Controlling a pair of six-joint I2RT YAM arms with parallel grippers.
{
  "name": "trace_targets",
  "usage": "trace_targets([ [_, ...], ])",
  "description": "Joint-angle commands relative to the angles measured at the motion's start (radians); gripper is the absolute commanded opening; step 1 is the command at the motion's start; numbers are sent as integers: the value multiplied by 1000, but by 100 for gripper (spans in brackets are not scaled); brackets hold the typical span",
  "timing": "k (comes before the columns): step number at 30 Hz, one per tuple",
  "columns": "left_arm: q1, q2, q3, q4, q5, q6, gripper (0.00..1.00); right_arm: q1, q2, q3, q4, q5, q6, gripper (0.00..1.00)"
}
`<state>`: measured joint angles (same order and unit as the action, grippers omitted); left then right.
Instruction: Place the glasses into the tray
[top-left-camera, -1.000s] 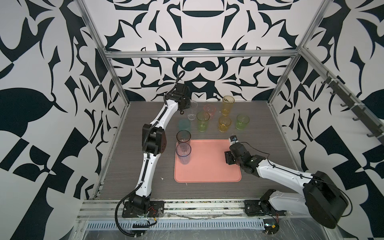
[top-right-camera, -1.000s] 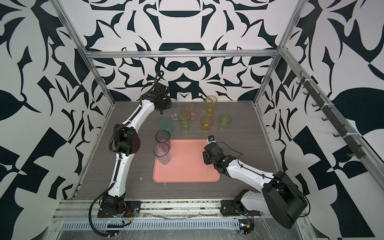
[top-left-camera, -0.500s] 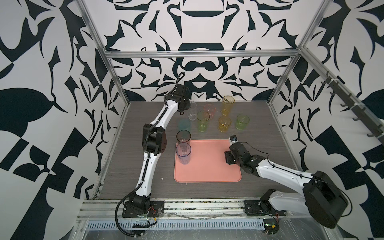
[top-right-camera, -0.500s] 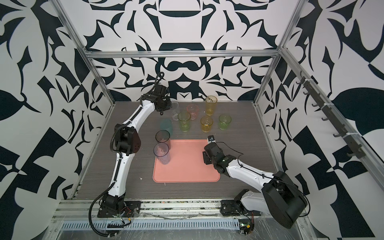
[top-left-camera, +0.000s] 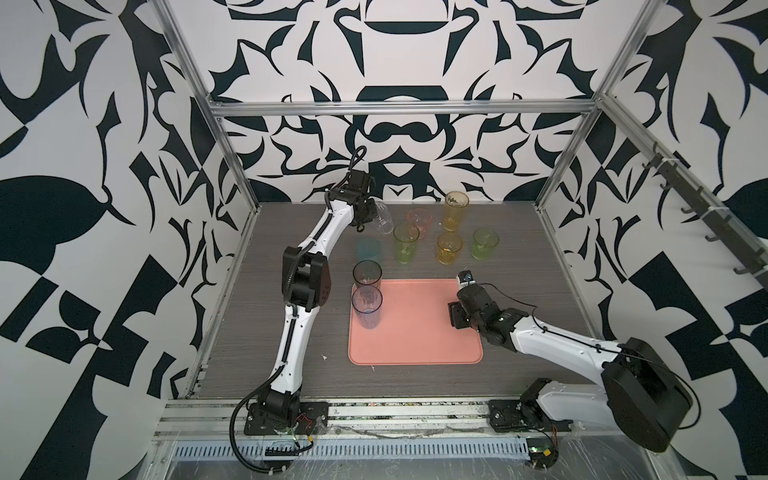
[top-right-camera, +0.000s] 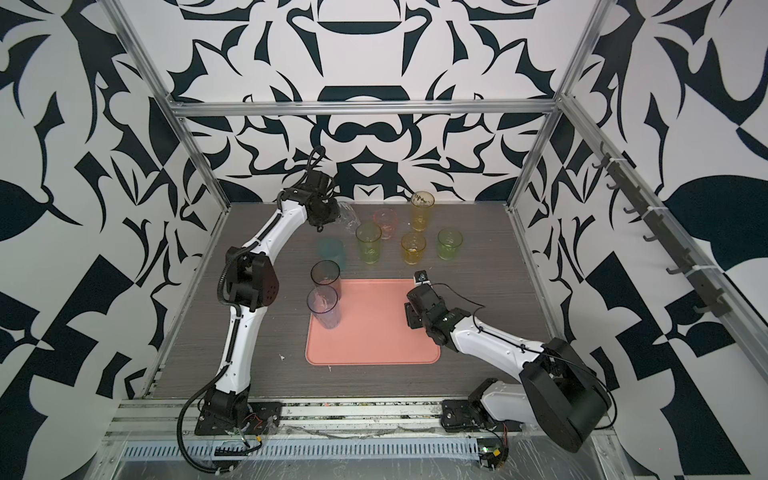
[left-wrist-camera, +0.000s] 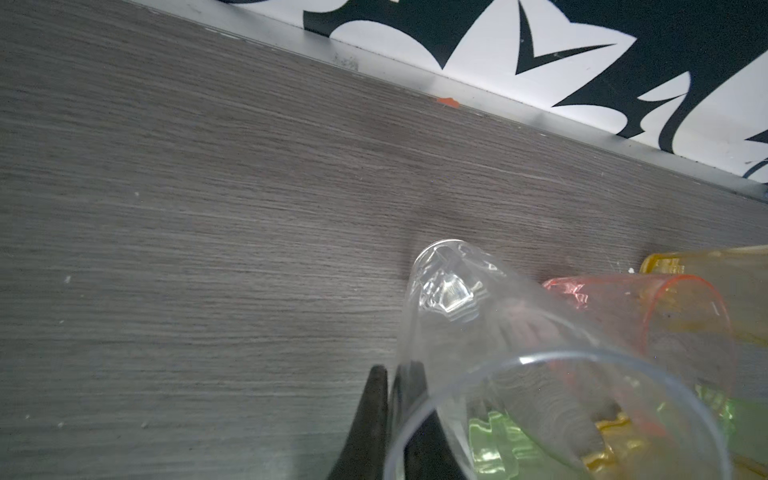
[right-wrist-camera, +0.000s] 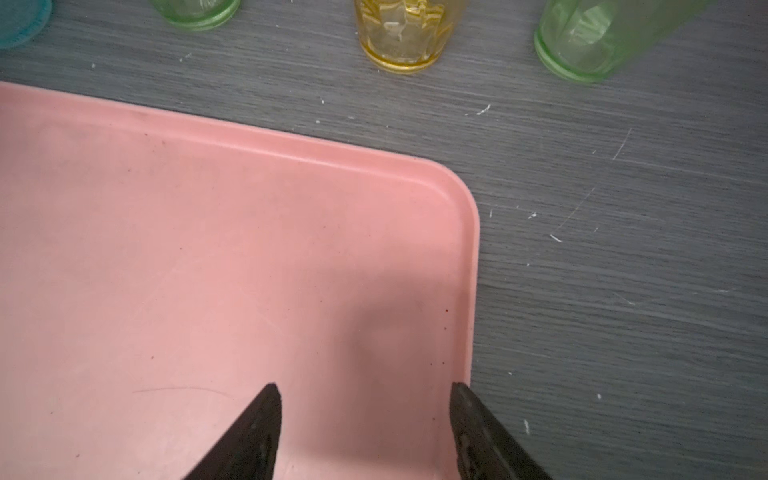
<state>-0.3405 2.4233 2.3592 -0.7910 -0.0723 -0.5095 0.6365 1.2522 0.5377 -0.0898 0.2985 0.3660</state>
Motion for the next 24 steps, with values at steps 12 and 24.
trace_targets([
  [12, 73, -385, -277, -121, -104, 5, 0, -1, -5, 38, -5, 8, -2, 67],
  [24, 125, -765, -662, -209, -205, -7, 0, -1, -20, 33, -6, 12, 0, 67],
])
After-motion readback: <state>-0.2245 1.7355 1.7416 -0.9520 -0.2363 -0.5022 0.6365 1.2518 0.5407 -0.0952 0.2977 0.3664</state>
